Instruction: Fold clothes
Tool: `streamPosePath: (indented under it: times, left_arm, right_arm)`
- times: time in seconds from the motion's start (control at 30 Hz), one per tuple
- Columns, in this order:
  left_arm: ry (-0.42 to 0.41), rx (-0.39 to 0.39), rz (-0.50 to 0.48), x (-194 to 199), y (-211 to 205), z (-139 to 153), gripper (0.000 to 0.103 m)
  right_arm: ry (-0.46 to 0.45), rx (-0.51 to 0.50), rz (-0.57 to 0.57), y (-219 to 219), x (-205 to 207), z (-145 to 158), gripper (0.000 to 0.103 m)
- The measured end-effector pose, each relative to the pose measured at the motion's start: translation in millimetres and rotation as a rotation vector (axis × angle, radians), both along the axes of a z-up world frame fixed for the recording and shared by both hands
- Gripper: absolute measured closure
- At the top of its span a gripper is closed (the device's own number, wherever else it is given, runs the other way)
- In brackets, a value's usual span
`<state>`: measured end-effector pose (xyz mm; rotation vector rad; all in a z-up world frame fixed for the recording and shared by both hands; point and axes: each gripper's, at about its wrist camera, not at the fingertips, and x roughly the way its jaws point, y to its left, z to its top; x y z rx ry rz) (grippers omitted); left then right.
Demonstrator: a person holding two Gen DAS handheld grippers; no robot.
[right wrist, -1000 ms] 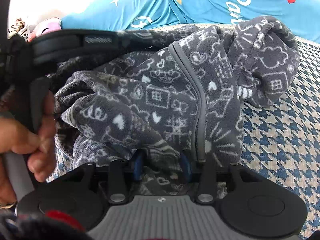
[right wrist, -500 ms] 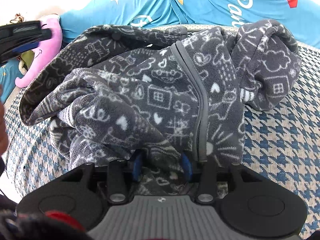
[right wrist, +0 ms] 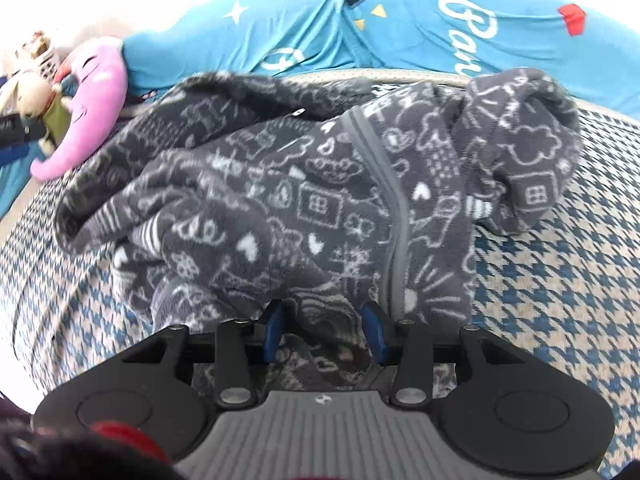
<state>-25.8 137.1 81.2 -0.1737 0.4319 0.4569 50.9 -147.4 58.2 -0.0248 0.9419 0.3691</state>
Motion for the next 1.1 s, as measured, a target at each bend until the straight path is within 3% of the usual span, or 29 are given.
streamPosePath:
  times: [0.17, 0.3, 0.4, 0.53, 0.83, 1.0, 1.1]
  left_arm:
    - [0.008, 0.003, -0.113, 7.2, -23.2, 3.3, 0.053]
    - [0.021, -0.015, -0.242, 13.9, -45.6, 3.8, 0.051]
    - [0.031, -0.017, -0.337, 19.0, -61.9, 4.1, 0.039]
    - [0.052, -0.018, -0.43, 29.8, -77.3, 0.9, 0.02]
    - [0.172, -0.047, -0.519, 70.4, -93.3, -23.4, 0.019]
    - [0.23, -0.012, -0.529, 94.4, -100.1, -36.6, 0.02]
    - [0.27, -0.027, -0.518, 108.4, -103.1, -45.5, 0.032]
  right_arm:
    - [-0.008, 0.034, -0.065, -3.2, -2.6, 12.8, 0.06]
    - [-0.003, 0.08, -0.099, -1.4, -8.6, 19.7, 0.06]
    - [-0.005, 0.105, -0.092, -0.3, -15.1, 24.2, 0.06]
    - [-0.026, 0.064, -0.073, 8.4, -14.2, 21.6, 0.06]
    - [-0.032, 0.03, -0.067, 9.6, -10.3, 16.8, 0.06]
    - [-0.032, 0.023, -0.066, 9.6, -7.8, 15.3, 0.06]
    - [-0.033, 0.019, -0.065, 9.7, -6.4, 14.4, 0.06]
